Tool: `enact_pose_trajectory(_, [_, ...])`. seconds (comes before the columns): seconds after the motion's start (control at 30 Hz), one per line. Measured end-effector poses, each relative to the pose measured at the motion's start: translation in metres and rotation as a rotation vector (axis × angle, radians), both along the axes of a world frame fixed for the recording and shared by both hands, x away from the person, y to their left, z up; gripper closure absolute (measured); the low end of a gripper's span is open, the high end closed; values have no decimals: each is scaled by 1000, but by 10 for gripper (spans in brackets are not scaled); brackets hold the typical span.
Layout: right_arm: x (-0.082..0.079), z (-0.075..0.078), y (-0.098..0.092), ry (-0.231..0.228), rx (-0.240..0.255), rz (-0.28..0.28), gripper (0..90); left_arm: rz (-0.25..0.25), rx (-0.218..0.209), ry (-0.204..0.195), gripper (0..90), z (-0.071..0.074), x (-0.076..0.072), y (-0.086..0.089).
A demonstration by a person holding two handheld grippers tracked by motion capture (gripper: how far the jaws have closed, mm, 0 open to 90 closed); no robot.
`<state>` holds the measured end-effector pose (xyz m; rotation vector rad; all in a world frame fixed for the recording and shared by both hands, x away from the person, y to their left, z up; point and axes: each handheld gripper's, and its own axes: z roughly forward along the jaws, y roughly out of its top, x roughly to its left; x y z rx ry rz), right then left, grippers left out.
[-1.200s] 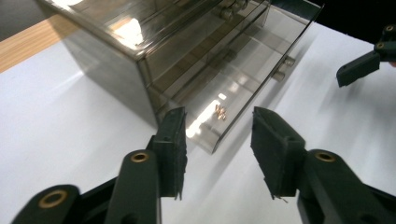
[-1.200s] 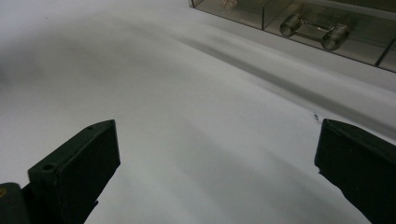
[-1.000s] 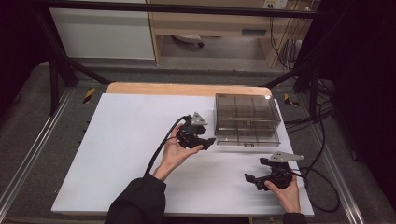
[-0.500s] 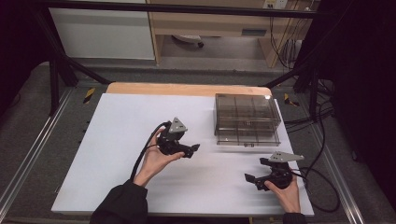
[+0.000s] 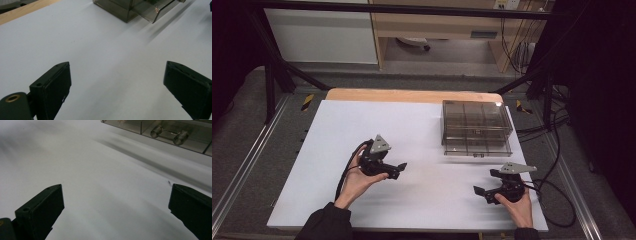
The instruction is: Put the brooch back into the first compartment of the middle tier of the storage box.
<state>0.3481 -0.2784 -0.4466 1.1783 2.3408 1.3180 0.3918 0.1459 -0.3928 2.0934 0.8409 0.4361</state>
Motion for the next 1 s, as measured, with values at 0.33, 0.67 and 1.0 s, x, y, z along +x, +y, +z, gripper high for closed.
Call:
enact_pose_trajectory(0.33, [0,0,0,2,-7,0,5,80,11,26,53,-19,-16,38])
enact_pose_trajectory(0.67, [0,-1,1,6,-9,-2,5,116,-14,28,54,-29,-35,85])
enact_pose_trajectory(1.0, [0,-1,1,3,-15,4,5,157,-36,33,54,-43,-46,121])
